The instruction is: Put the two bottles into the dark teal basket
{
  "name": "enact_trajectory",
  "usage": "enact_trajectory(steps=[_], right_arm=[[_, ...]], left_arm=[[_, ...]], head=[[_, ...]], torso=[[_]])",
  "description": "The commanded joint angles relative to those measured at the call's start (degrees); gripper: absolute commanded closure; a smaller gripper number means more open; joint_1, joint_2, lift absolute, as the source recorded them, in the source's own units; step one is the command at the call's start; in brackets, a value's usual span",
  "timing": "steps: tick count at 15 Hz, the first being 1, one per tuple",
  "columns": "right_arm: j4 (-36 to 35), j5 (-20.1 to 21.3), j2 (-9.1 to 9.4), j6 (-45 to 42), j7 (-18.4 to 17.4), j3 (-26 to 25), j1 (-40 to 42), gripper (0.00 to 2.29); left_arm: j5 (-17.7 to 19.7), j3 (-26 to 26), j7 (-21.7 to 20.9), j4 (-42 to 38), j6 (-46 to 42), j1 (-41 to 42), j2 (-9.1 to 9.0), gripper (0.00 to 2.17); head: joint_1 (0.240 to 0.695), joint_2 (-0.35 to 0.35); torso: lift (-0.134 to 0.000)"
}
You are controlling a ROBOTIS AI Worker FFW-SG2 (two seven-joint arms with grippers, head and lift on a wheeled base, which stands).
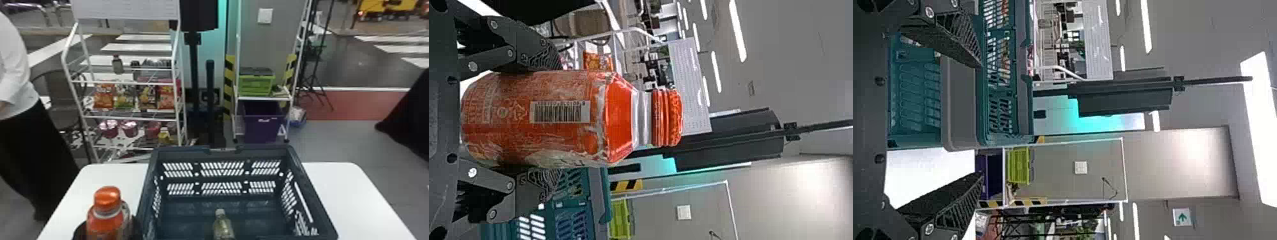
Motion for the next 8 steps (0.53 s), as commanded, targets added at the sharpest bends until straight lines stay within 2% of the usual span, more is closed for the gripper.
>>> enact_trajectory(steps=[1, 3, 6, 8], right_arm=[[0.58, -0.2, 0.0, -0.96, 0.0, -0.28, 0.33, 0.13], [0.67, -0.2, 0.0, -0.96, 0.0, -0.28, 0.33, 0.13], [1.2, -0.2, 0.0, -0.96, 0.0, -0.28, 0.42, 0.13], [1.64, -0.2, 0.09, -0.96, 0.0, -0.28, 0.51, 0.13]], left_arm=[[-0.15, -0.38, -0.57, -3.52, 10.81, -6.06, 0.01, 2.15], [0.29, -1.61, -2.77, -5.1, 18.19, -12.13, -0.26, 2.15], [1.79, -4.78, -8.22, -5.72, 28.57, -22.94, -0.26, 2.15], [5.13, -7.33, -13.84, -4.75, 39.64, -31.2, -0.26, 2.15]], head=[[0.499, 0.0], [0.499, 0.0], [0.499, 0.0], [0.499, 0.0]], torso=[[0.0], [0.0], [0.0], [0.0]])
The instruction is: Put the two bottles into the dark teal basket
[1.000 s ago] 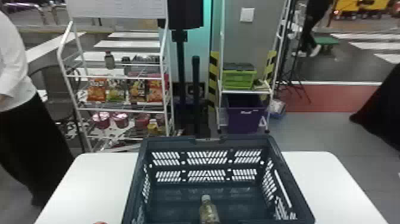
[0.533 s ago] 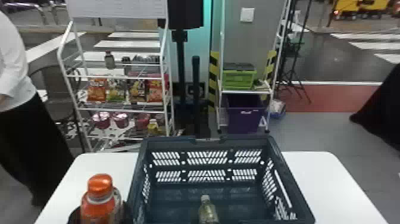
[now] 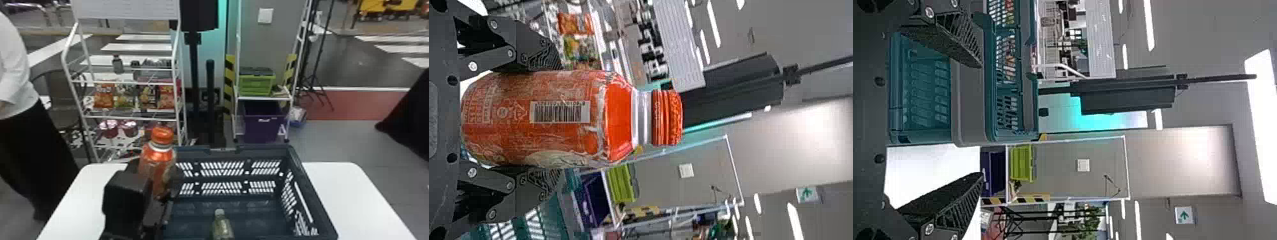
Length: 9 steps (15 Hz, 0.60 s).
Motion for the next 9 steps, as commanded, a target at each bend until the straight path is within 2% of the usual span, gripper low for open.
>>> enact_trajectory(steps=[1, 5, 7, 9], right_arm=[[0.47, 0.01, 0.08, -0.18, 0.0, 0.09, 0.02, 0.13], [0.91, 0.09, 0.44, -0.18, 0.0, 0.09, 0.29, 0.13], [0.82, 0.01, 0.44, -0.53, 0.0, 0.0, 0.64, 0.13], [0.82, 0.01, 0.44, -1.05, 0.0, 0.0, 1.17, 0.13]], left_arm=[[5.67, -1.81, -4.43, 2.19, 10.09, -9.24, -0.19, 2.15], [7.07, -6.3, -10.49, 9.31, 19.23, -20.31, -0.9, 2.15], [8.92, -6.74, -16.03, 11.33, 33.47, -26.29, -2.3, 2.15], [9.27, -8.49, -20.6, 14.41, 43.66, -31.21, -2.13, 2.15]], head=[[0.499, 0.0], [0.499, 0.0], [0.499, 0.0], [0.499, 0.0]], torso=[[0.0], [0.0], [0.0], [0.0]])
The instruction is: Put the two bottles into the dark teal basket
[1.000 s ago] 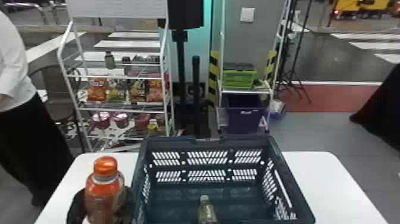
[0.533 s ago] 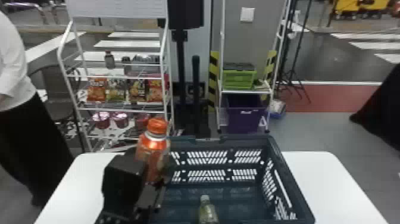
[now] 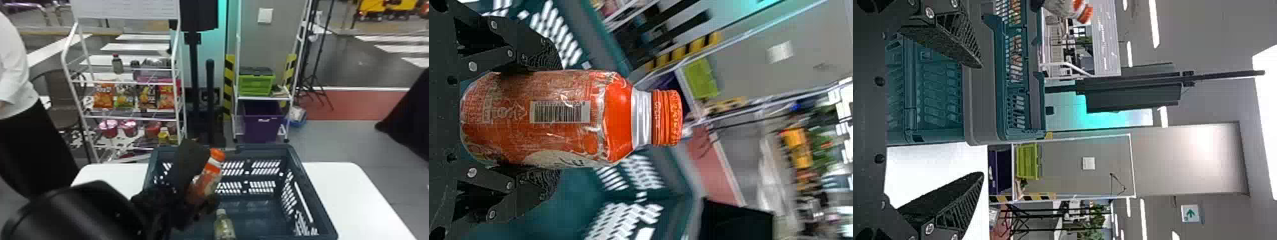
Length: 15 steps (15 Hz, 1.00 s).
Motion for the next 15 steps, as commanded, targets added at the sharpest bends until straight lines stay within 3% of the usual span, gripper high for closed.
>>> enact_trajectory(steps=[1, 6, 9, 15], right_arm=[[-0.03, -0.01, 0.0, -0.67, 0.0, -0.03, 0.5, 0.13], [0.49, -0.01, 0.09, -2.6, 0.0, 0.14, 1.56, 0.13], [0.67, 0.08, 0.18, -4.19, 0.0, 0.14, 2.17, 0.13], [2.25, -0.27, 0.44, -8.23, 0.0, 0.14, 2.7, 0.13]], left_arm=[[0.42, -2.22, -2.57, 4.18, 9.44, -5.49, 0.0, 2.15], [3.32, -8.55, -7.67, 15.16, 11.55, -15.68, -0.35, 2.15], [3.59, -12.68, -13.21, 24.3, 12.96, -21.66, -3.34, 2.15], [3.15, -18.65, -19.36, 42.76, 11.37, -30.27, -9.4, 2.15]], head=[[0.499, 0.0], [0.499, 0.0], [0.499, 0.0], [0.499, 0.0]], torso=[[0.0], [0.0], [0.0], [0.0]])
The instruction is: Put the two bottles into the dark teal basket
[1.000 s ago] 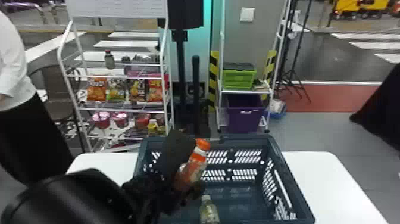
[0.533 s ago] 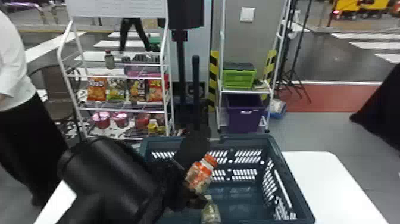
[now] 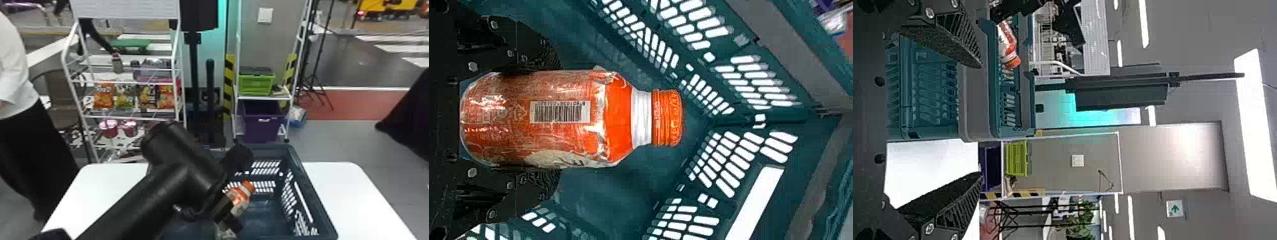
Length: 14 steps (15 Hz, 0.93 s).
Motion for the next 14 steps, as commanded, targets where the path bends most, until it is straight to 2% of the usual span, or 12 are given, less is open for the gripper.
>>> enact_trajectory(steps=[1, 4, 8, 9, 10, 11, 14], right_arm=[[0.75, -0.27, 0.12, -1.76, 0.0, 0.0, 0.12, 0.13], [1.19, -0.45, 0.12, -2.47, 0.0, -0.09, 0.12, 0.13], [1.27, -0.54, 0.12, -2.82, 0.0, 0.0, 0.03, 0.13], [1.27, -0.54, 0.12, -2.82, 0.0, 0.0, 0.03, 0.13], [1.36, -0.54, 0.12, -2.82, 0.0, 0.09, -0.05, 0.13], [1.45, -0.54, 0.12, -2.82, 0.0, 0.09, -0.05, 0.13], [1.45, -0.54, 0.12, -2.82, 0.0, 0.09, -0.05, 0.13]], left_arm=[[-0.72, -1.46, -2.22, 7.31, -0.98, -2.52, -2.5, 2.15], [-3.8, -1.54, -4.77, 11.88, -2.04, -3.05, -4.52, 2.15], [-4.59, -1.54, -4.77, 12.85, -3.09, -2.96, -4.61, 2.12], [-4.41, -1.54, -3.63, 12.67, -2.91, -2.7, -4.44, 1.74], [-3.71, -1.54, -1.61, 12.06, -2.91, -2.43, -4.17, 0.83], [-3.62, -1.63, -0.99, 11.62, -2.91, -2.26, -3.73, 0.02], [-3.36, -0.31, 1.64, 7.66, -2.91, -1.03, -2.86, 0.0]], head=[[0.499, 0.0], [0.499, 0.0], [0.499, 0.0], [0.499, 0.0], [0.499, 0.0], [0.499, 0.0], [0.499, 0.0]], torso=[[0.0], [0.0], [0.0], [0.0], [0.0], [0.0], [0.0]])
